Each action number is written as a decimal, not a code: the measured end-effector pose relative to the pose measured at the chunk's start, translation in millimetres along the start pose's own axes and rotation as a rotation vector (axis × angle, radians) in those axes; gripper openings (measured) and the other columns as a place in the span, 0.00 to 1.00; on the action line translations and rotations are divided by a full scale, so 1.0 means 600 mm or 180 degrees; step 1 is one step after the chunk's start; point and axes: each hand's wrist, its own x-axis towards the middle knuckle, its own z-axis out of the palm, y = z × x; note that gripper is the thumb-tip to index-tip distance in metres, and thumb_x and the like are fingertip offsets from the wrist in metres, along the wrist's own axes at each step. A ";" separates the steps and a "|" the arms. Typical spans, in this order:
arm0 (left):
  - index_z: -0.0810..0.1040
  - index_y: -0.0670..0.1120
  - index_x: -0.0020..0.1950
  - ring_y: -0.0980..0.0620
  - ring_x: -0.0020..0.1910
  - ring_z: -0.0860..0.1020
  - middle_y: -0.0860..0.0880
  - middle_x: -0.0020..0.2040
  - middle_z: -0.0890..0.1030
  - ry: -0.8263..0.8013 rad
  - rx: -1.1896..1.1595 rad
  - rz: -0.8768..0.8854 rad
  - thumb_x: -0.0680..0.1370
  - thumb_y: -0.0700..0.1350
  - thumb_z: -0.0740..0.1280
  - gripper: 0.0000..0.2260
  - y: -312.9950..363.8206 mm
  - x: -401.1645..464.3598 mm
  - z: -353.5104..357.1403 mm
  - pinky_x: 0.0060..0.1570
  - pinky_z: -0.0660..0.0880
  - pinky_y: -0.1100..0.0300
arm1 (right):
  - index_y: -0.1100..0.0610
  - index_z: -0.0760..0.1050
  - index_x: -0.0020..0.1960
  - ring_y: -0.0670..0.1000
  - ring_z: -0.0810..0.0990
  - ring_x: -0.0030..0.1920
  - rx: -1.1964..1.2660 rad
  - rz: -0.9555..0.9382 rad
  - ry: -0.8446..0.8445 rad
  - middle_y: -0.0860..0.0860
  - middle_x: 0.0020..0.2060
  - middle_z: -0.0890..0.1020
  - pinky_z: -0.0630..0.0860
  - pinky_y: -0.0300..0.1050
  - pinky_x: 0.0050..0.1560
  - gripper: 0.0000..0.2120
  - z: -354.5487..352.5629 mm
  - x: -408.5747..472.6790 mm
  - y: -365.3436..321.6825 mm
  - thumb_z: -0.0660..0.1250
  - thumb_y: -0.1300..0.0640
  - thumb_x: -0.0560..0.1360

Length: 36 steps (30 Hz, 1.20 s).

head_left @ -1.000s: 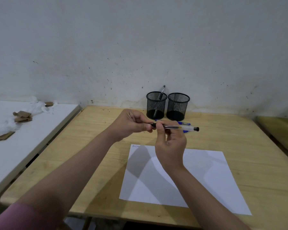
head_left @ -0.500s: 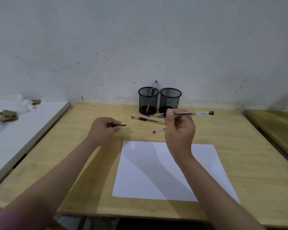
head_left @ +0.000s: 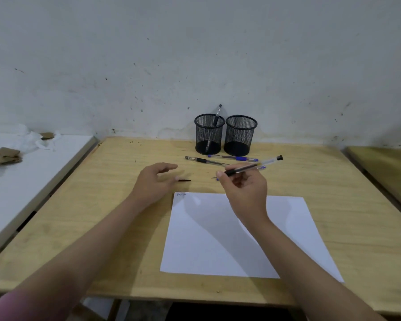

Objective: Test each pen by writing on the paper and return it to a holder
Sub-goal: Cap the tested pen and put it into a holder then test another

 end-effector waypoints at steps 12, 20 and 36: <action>0.60 0.59 0.72 0.60 0.73 0.54 0.61 0.74 0.57 -0.1207 0.1688 0.0937 0.72 0.66 0.55 0.29 -0.032 -0.092 -0.033 0.72 0.50 0.45 | 0.62 0.71 0.34 0.54 0.77 0.29 -0.0432 0.0938 -0.0596 0.59 0.29 0.76 0.80 0.44 0.29 0.09 0.065 0.019 0.024 0.70 0.68 0.67; 0.56 0.60 0.73 0.59 0.75 0.48 0.60 0.76 0.51 -0.1208 0.1782 0.0930 0.72 0.67 0.50 0.30 -0.032 -0.096 -0.031 0.72 0.49 0.50 | 0.64 0.70 0.35 0.52 0.79 0.25 -0.0400 0.1010 -0.0515 0.63 0.27 0.77 0.78 0.46 0.26 0.09 0.074 0.015 0.034 0.70 0.68 0.69; 0.56 0.60 0.72 0.60 0.75 0.48 0.61 0.76 0.51 -0.1247 0.1743 0.0854 0.71 0.67 0.51 0.30 -0.025 -0.095 -0.034 0.73 0.51 0.49 | 0.58 0.63 0.29 0.53 0.76 0.22 -0.0393 0.0804 -0.0345 0.56 0.21 0.70 0.71 0.39 0.21 0.16 0.087 0.022 0.046 0.67 0.69 0.69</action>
